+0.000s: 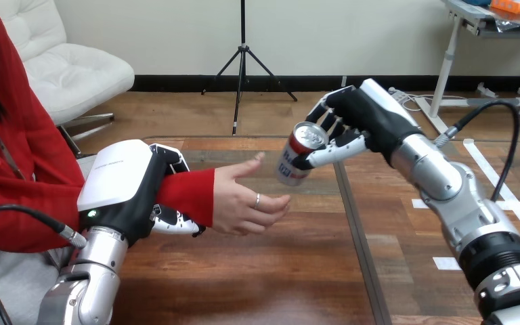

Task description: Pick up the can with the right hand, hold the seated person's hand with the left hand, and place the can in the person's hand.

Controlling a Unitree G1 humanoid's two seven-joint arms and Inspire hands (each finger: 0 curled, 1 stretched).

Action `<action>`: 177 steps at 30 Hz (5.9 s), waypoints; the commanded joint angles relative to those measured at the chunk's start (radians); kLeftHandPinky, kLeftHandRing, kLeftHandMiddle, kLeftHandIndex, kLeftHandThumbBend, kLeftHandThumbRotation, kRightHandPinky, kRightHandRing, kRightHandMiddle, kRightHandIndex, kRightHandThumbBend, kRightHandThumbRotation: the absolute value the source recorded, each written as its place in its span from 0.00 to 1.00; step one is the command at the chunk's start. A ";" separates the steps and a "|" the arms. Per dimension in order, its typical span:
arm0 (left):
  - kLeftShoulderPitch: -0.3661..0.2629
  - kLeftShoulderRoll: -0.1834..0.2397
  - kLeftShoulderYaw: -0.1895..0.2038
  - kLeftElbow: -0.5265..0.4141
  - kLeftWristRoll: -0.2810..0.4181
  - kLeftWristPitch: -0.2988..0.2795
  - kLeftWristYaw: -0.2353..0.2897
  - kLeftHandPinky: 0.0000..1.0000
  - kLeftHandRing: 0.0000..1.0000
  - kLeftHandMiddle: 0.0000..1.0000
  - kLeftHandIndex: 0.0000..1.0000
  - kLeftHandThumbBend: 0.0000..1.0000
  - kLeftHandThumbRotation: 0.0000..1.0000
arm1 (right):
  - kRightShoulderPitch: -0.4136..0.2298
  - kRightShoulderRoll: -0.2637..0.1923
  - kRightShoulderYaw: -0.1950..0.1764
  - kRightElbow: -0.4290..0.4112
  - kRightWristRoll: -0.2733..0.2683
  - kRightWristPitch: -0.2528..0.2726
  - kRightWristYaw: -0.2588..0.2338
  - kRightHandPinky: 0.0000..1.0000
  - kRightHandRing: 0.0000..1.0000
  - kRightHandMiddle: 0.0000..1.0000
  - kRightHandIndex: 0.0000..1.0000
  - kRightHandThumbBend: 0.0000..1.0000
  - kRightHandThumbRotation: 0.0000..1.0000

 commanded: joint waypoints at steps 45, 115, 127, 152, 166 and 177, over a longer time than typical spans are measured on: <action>-0.311 -0.105 0.017 -0.113 -0.064 -0.053 0.059 0.26 0.31 0.36 0.36 0.83 0.00 | 0.045 0.074 0.048 -0.267 -0.020 0.022 0.068 0.29 0.33 0.40 0.44 0.72 0.00; -0.263 -0.104 0.025 -0.109 -0.090 -0.060 0.046 0.27 0.32 0.35 0.35 0.84 0.00 | 0.061 0.078 0.019 -0.336 0.021 0.022 0.102 0.30 0.34 0.41 0.45 0.70 0.00; -0.254 -0.101 0.029 -0.112 -0.101 -0.062 0.047 0.27 0.33 0.36 0.36 0.84 0.00 | 0.046 0.066 0.015 -0.339 0.020 0.022 0.114 0.29 0.34 0.40 0.45 0.69 0.00; -0.245 -0.101 0.026 -0.118 -0.103 -0.062 0.050 0.28 0.34 0.37 0.37 0.86 0.00 | -0.002 0.055 0.008 -0.357 0.025 0.078 0.130 0.27 0.32 0.38 0.44 0.74 0.00; -0.247 -0.101 0.025 -0.113 -0.104 -0.065 0.053 0.28 0.34 0.37 0.37 0.85 0.00 | 0.002 0.051 0.008 -0.379 0.024 0.084 0.138 0.27 0.32 0.38 0.43 0.74 0.00; -0.248 -0.101 0.024 -0.111 -0.106 -0.068 0.052 0.28 0.33 0.37 0.37 0.84 0.00 | 0.009 0.048 0.007 -0.390 0.028 0.102 0.148 0.27 0.32 0.38 0.44 0.74 0.00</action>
